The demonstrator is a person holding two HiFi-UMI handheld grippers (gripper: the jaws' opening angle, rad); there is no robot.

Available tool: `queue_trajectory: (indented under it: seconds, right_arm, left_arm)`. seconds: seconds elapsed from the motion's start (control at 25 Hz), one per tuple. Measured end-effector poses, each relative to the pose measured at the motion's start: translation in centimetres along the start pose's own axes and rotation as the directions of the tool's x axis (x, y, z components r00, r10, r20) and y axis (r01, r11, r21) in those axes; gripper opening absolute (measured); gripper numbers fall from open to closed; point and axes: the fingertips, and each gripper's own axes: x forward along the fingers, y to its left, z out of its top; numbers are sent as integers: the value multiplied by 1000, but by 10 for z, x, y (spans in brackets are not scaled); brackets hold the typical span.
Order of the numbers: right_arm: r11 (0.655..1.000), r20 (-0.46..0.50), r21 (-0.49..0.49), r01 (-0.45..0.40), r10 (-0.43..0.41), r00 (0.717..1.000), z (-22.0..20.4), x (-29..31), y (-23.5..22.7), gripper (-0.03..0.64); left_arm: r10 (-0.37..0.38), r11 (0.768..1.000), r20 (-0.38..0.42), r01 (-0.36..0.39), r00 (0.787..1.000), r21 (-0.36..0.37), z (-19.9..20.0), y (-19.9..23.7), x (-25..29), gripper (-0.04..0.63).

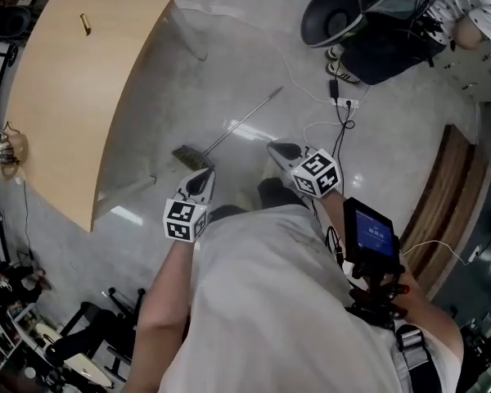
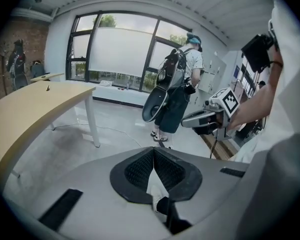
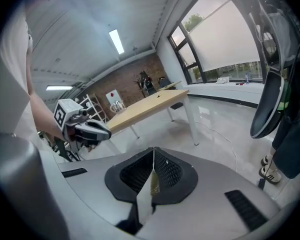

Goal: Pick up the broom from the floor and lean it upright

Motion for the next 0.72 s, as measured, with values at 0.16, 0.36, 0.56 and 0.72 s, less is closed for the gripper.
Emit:
queue_trajectory:
  seconds: [0.16,0.36,0.56,0.72]
  right_arm:
    - [998,-62,-34,-49,47,997,11,34,-14,18]
    - [998,-94,-22,-52,50,994,13,23,-29,18]
    - [1000,-129,-22,-19,16,991,10,56,-65,18]
    - [1000,-134,-13,7,-9,991,5,59,-84,18]
  left_arm:
    - [4,1000,-14,-4,1000,28,24,32,12,8]
    - [-37,998,-45,40,998,51,33,19,29,8]
    - [-133,988,-97,139,986,64,30,52,84,8]
    - [-152,986,-119,159,981,57,26,58,115,9]
